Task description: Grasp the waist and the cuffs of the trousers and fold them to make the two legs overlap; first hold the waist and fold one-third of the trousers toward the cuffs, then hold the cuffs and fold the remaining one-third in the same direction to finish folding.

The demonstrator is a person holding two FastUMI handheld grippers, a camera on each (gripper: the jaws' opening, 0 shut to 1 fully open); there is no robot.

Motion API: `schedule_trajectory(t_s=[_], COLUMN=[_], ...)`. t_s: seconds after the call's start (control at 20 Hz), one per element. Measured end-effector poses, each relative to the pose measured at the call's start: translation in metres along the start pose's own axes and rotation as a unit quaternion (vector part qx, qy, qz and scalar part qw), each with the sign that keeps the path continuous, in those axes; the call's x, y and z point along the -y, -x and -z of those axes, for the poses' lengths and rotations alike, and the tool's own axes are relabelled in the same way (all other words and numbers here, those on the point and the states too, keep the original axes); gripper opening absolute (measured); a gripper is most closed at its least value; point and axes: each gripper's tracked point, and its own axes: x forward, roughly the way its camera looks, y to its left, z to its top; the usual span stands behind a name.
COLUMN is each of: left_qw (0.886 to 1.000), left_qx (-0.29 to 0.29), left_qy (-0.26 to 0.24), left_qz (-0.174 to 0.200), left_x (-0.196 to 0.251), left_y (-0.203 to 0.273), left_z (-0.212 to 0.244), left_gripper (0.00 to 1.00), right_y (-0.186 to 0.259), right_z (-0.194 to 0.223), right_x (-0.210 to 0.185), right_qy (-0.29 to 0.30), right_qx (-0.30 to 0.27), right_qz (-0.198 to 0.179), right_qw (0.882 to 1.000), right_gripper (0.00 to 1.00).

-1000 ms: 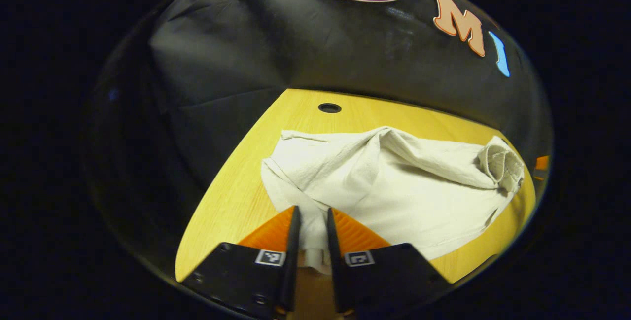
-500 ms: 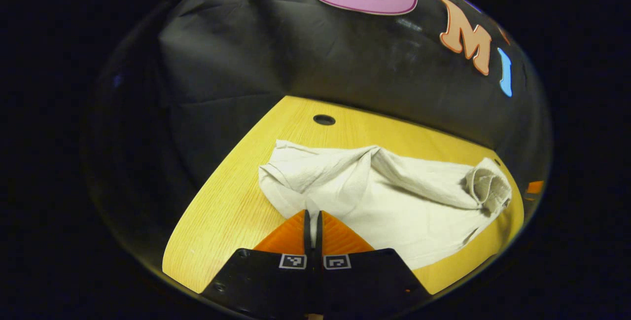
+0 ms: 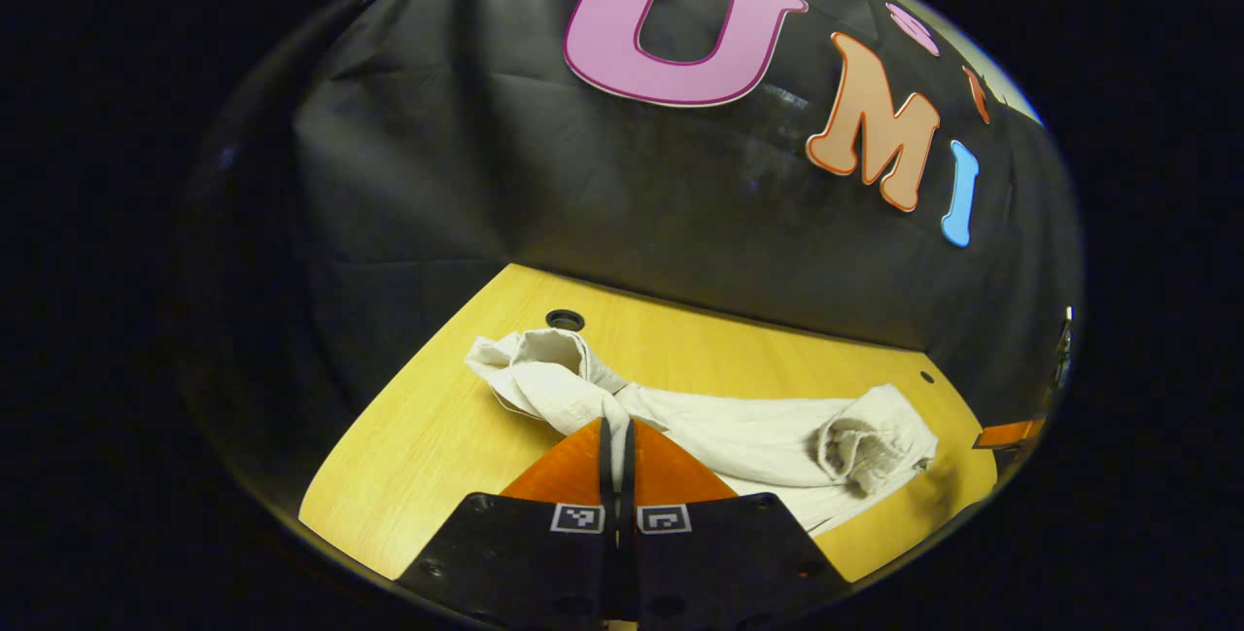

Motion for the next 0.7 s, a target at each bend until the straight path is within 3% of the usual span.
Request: schedule_trajectory(t_s=[0.7], left_qw=[0.991], left_qx=[0.049], left_qy=[-0.045], left_qz=[0.117], left_x=[0.178], left_y=[-0.008], left_z=[-0.051], left_gripper=[0.00], right_y=[0.035], right_z=[0.010], right_x=[0.047], right_qy=[0.020], right_qx=[0.002], right_qz=[-0.002], right_qw=[1.000], right_gripper=[0.96])
